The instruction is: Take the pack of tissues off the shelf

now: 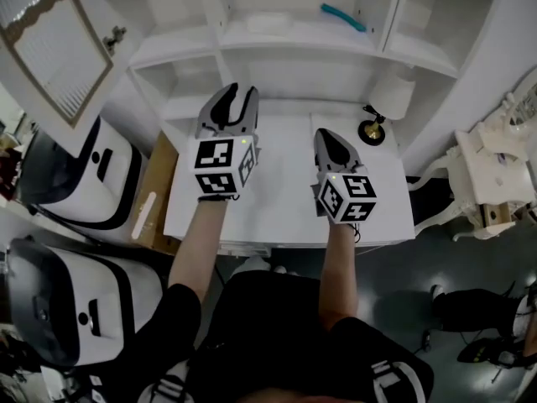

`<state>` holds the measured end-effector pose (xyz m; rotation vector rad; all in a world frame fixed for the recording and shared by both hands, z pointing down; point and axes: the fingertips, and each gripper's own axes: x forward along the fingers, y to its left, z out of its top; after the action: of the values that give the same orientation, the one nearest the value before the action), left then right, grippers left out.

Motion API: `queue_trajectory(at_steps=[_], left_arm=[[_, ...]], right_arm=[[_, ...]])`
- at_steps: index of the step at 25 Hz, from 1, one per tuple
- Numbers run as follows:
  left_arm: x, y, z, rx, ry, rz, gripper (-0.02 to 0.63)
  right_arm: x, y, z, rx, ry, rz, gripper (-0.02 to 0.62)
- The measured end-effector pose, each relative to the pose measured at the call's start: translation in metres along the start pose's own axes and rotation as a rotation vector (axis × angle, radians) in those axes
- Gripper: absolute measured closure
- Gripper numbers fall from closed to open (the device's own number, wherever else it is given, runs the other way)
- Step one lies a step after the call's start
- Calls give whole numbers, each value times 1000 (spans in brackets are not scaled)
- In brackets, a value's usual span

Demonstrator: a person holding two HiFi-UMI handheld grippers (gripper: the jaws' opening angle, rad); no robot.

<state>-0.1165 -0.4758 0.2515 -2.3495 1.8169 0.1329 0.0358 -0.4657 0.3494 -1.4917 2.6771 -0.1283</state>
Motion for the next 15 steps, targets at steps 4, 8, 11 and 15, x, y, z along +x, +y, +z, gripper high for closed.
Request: queue_trajectory(at_steps=[4, 8, 11, 15], left_arm=[[28, 14, 27, 50, -16, -47, 485], [59, 28, 29, 92, 50, -36, 474], [80, 40, 26, 47, 126, -10, 456], [108, 49, 17, 47, 192, -14, 450]], right_arm=[[11, -10, -4, 28, 2, 7, 577], [17, -17, 3, 38, -21, 9, 577], [26, -27, -3, 64, -13, -2, 577], [41, -30, -7, 93, -18, 8, 577]])
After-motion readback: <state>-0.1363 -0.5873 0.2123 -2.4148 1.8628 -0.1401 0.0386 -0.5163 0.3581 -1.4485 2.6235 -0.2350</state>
